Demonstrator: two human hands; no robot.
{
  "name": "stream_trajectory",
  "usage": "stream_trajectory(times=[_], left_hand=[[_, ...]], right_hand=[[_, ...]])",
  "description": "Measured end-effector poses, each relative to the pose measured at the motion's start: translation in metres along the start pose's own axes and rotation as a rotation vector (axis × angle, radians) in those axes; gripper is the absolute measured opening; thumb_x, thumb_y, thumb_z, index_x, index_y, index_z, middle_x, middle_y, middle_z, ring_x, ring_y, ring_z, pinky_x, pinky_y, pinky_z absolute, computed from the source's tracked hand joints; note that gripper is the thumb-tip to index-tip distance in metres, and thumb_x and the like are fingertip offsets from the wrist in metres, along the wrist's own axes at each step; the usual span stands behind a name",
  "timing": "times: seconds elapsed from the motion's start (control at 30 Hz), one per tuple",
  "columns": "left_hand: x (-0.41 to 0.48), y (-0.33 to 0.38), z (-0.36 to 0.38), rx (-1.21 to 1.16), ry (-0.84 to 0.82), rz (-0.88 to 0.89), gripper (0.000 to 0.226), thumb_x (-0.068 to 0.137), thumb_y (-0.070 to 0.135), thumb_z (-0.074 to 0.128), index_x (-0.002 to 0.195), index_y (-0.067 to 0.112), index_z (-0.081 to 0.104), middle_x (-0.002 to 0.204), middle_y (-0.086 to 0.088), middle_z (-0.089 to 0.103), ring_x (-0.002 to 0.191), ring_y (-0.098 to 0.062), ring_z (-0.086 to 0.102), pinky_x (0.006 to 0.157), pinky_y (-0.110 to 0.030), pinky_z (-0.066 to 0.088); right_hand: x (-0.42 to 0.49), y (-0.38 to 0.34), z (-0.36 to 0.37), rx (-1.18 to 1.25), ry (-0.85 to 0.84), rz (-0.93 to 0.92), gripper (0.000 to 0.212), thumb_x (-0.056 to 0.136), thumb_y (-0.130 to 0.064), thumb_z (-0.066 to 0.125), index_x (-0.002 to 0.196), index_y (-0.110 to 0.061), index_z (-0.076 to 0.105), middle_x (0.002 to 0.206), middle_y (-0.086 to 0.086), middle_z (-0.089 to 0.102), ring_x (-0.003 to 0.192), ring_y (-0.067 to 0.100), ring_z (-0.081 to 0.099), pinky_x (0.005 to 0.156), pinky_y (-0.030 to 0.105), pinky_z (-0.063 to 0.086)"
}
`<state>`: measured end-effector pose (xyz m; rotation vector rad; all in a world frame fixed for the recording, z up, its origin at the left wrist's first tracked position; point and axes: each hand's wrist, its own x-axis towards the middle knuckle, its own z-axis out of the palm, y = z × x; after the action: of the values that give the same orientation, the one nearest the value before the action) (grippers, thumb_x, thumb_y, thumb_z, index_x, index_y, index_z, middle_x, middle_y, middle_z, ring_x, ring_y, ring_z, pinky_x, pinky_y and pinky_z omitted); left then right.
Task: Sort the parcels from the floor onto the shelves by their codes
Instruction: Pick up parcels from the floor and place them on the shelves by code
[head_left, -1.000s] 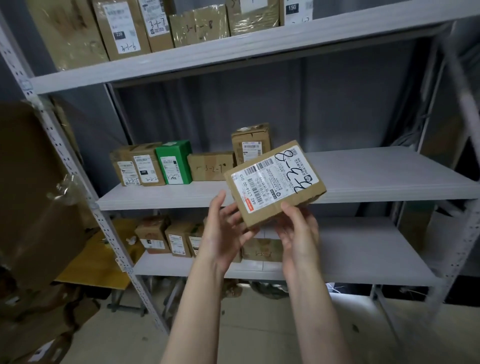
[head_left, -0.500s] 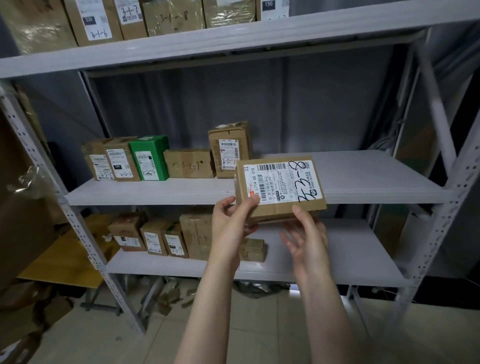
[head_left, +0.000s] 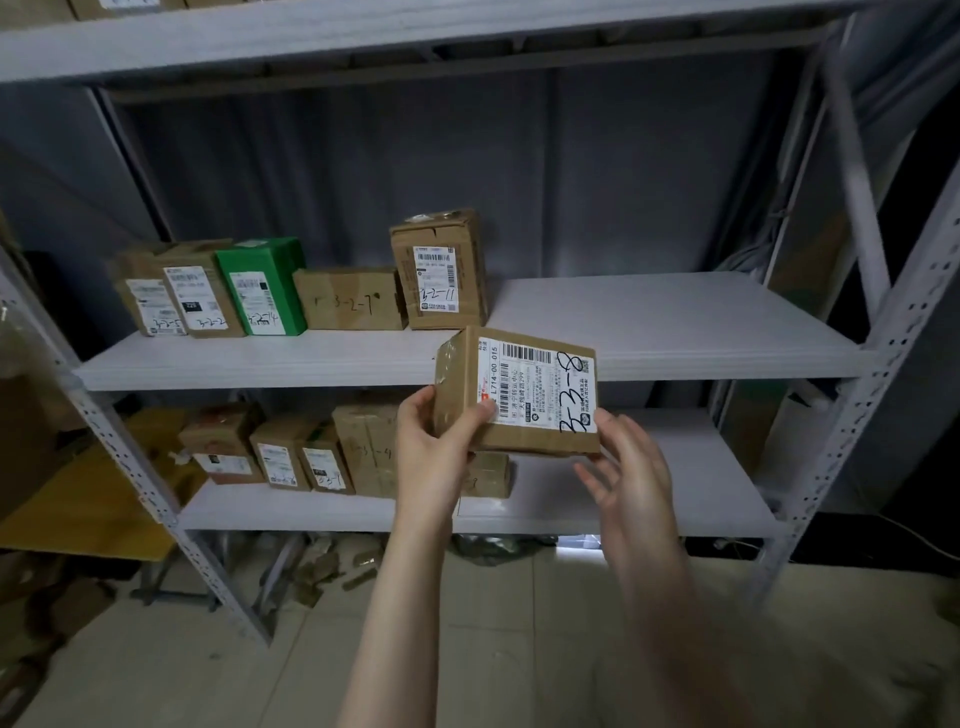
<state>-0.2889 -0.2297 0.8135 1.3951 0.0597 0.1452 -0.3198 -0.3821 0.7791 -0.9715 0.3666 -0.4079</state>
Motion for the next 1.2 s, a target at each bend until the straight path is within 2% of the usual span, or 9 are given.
stream_trajectory(times=[0.27,0.37,0.43,0.57,0.67,0.77,0.93,1.07,1.2], left_hand=[[0.033,-0.017,-0.045,0.11,-0.049,0.065,0.069,0.084,0.026,0.074,0.143,0.018,0.038,0.112,0.019,0.053,0.11,-0.01,0.058,0.101,-0.04,0.049],[0.049,-0.021,-0.065,0.182,-0.111,0.107,0.077,0.084,0.027,0.075,0.148,0.017,0.033,0.122,0.012,0.05,0.111,-0.007,0.053,0.102,-0.03,0.046],[0.06,-0.023,-0.079,0.241,-0.177,0.136,0.074,0.082,0.024,0.077,0.144,0.017,0.037,0.125,0.01,0.05,0.106,0.002,0.053,0.091,-0.016,0.047],[0.08,-0.028,-0.104,0.346,-0.347,0.145,0.074,0.077,0.022,0.082,0.138,0.024,0.04,0.12,0.017,0.05,0.104,0.01,0.05,0.08,-0.011,0.047],[0.092,-0.031,-0.117,0.378,-0.418,0.134,0.077,0.075,0.018,0.083,0.137,0.025,0.04,0.116,0.023,0.049,0.104,0.011,0.05,0.078,-0.007,0.045],[0.101,-0.036,-0.122,0.45,-0.514,0.134,0.091,0.066,0.025,0.089,0.142,0.024,0.038,0.129,0.012,0.05,0.119,-0.006,0.05,0.096,-0.025,0.047],[0.105,-0.047,-0.115,0.636,-0.648,0.213,0.097,0.056,0.034,0.087,0.139,0.027,0.039,0.128,0.007,0.053,0.122,-0.017,0.049,0.103,-0.041,0.045],[0.109,-0.059,-0.101,0.756,-0.788,0.254,0.09,0.065,0.021,0.087,0.14,0.028,0.038,0.12,0.011,0.046,0.121,-0.017,0.043,0.102,-0.035,0.043],[0.118,-0.075,-0.078,0.86,-0.903,0.283,0.093,0.065,0.023,0.087,0.143,0.028,0.036,0.133,0.004,0.044,0.123,-0.016,0.04,0.102,-0.031,0.039]], right_hand=[[-0.002,0.029,0.036,-0.143,0.043,-0.009,0.044,0.086,-0.022,0.074,0.125,-0.016,0.055,0.121,0.005,0.068,0.111,0.016,0.065,0.092,0.035,0.052],[-0.001,0.041,0.052,-0.243,0.065,-0.038,0.045,0.084,-0.017,0.075,0.123,-0.016,0.053,0.125,0.006,0.063,0.109,0.013,0.062,0.096,0.034,0.051],[0.0,0.049,0.063,-0.315,0.092,-0.079,0.047,0.081,-0.014,0.078,0.121,-0.02,0.053,0.127,0.004,0.058,0.108,0.01,0.061,0.094,0.03,0.051],[0.001,0.064,0.08,-0.428,0.056,-0.165,0.054,0.081,-0.003,0.075,0.128,-0.02,0.053,0.107,-0.01,0.053,0.075,-0.015,0.062,0.058,0.007,0.047],[-0.004,0.071,0.09,-0.601,0.022,-0.245,0.064,0.078,-0.012,0.08,0.134,-0.029,0.054,0.124,-0.005,0.055,0.102,-0.001,0.057,0.077,0.019,0.048],[-0.009,0.076,0.094,-0.746,-0.037,-0.351,0.066,0.075,-0.013,0.08,0.135,-0.026,0.056,0.132,-0.007,0.057,0.123,0.011,0.051,0.103,0.035,0.042],[-0.007,0.076,0.08,-0.948,-0.178,-0.4,0.068,0.072,0.0,0.07,0.134,-0.024,0.057,0.126,-0.006,0.063,0.12,0.011,0.056,0.101,0.041,0.049],[0.004,0.078,0.058,-1.098,-0.274,-0.402,0.072,0.068,0.004,0.071,0.135,-0.021,0.056,0.126,-0.005,0.062,0.117,0.013,0.058,0.095,0.045,0.053],[0.026,0.082,0.04,-1.261,-0.301,-0.306,0.082,0.068,0.006,0.074,0.142,-0.019,0.047,0.141,0.0,0.048,0.123,0.015,0.048,0.103,0.038,0.045]])
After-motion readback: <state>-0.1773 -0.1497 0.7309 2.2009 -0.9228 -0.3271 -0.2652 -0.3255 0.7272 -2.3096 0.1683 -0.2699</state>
